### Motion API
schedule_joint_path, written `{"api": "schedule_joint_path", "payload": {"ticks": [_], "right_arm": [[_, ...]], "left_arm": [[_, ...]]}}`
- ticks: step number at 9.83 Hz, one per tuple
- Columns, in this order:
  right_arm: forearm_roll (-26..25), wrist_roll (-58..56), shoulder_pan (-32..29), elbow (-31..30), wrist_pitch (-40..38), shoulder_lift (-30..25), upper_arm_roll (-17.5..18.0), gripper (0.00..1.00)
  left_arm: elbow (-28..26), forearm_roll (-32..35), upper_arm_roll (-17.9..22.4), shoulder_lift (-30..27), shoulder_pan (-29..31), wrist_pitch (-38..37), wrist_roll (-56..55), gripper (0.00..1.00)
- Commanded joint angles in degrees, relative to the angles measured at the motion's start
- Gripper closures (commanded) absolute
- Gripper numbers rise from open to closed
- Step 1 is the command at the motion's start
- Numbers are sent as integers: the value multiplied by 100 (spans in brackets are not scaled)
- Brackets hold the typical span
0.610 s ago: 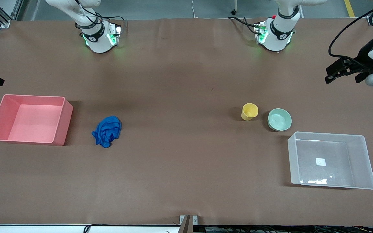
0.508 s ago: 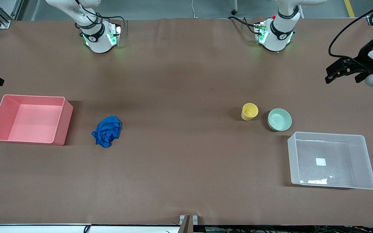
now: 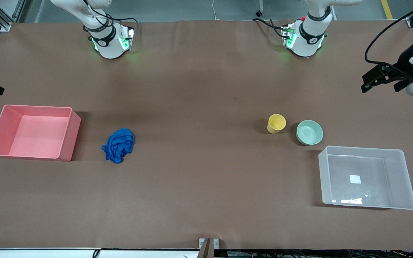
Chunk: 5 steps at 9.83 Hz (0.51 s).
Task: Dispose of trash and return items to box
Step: 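Reach the right gripper to the blue cloth while the left gripper reaches the bowl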
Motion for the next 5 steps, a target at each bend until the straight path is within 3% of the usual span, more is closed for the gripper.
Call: {"api": "schedule_joint_path", "payload": {"ticks": [1, 3, 5], "right_arm": [[-72, -60, 6, 48, -60, 2, -11, 0], [-63, -51, 6, 48, -60, 2, -11, 0], [7, -51, -28, -92, -26, 54, -11, 0]], "left_arm": [[-794, -87, 54, -46, 28, 450, 98, 4], [-1724, -87, 46, -55, 28, 1249, 333, 4], [-3040, -79, 37, -55, 19, 2791, 379, 4]]}}
